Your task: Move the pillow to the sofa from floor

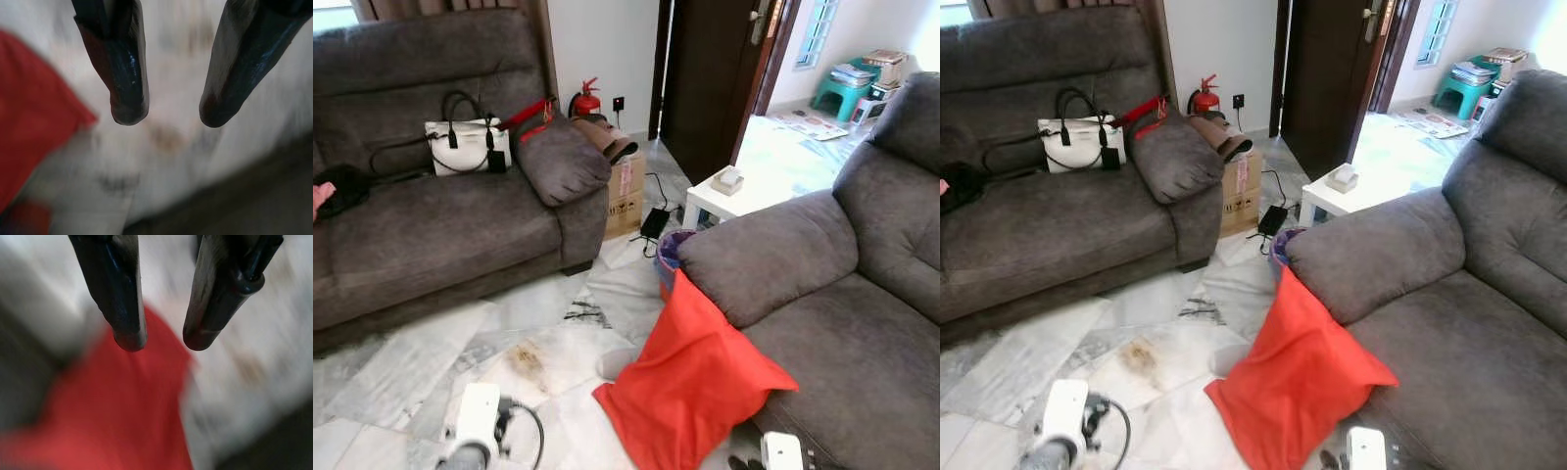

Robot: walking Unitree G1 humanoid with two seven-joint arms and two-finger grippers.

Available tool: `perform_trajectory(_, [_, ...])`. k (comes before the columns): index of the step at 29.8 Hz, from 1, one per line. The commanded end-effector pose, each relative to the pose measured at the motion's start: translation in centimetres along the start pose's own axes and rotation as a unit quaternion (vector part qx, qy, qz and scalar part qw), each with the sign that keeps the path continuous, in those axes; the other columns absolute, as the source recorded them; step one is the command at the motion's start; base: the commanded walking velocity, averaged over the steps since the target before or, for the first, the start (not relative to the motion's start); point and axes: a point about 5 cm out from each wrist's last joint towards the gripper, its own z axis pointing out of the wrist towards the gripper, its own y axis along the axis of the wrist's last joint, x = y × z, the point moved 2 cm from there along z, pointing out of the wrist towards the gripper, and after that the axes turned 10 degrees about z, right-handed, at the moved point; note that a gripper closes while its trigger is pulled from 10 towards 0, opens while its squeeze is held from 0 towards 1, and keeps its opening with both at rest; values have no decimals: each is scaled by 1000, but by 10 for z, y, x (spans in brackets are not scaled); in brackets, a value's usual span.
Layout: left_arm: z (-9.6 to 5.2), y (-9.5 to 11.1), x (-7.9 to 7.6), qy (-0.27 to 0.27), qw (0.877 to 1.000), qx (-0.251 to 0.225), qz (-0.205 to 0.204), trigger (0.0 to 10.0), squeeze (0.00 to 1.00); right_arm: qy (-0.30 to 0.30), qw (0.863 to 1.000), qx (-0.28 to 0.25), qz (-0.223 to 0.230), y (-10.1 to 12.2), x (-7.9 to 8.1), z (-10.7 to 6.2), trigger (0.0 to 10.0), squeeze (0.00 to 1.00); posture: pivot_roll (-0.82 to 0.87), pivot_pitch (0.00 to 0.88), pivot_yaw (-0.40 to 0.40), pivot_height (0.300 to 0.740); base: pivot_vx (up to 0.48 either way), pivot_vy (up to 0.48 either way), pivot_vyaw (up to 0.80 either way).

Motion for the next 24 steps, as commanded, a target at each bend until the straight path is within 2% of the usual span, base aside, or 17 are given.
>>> perform_trajectory(1, [1, 12, -6, -8, 999, -34, 1, 10000, 0, 31, 997, -77, 1, 37, 16, 9, 10000, 0, 67, 42, -1, 740, 0, 0, 0])
perform_trajectory(3, [1, 15, -6, -8, 999, -44, 1, 10000, 0, 35, 995, -90, -1, 42, 17, 9, 10000, 0, 67, 42, -1, 740, 0, 0, 0])
perform_trajectory(7, [-6, 26, -5, -1, 995, -100, 14, 10000, 0, 52, 988, -144, -1, 63, 14, 6, 10000, 0, 59, 30, 4, 740, 0, 0, 0])
perform_trajectory(11, [-15, 30, -5, -2, 992, -128, 11, 10000, 0, 67, 984, -163, -8, 65, 15, 1, 10000, 0, 59, 23, 3, 740, 0, 0, 0])
perform_trajectory(18, [-16, 39, -3, 3, 990, -144, 1, 10000, 0, 50, 983, -177, 3, 64, 9, -3, 10000, 0, 66, 20, 3, 740, 0, 0, 0])
perform_trajectory(24, [-15, 51, -4, -9, 987, -157, 11, 10000, 0, 22, 977, -209, 24, 80, 6, -2, 10000, 0, 66, 44, 10, 740, 0, 0, 0])
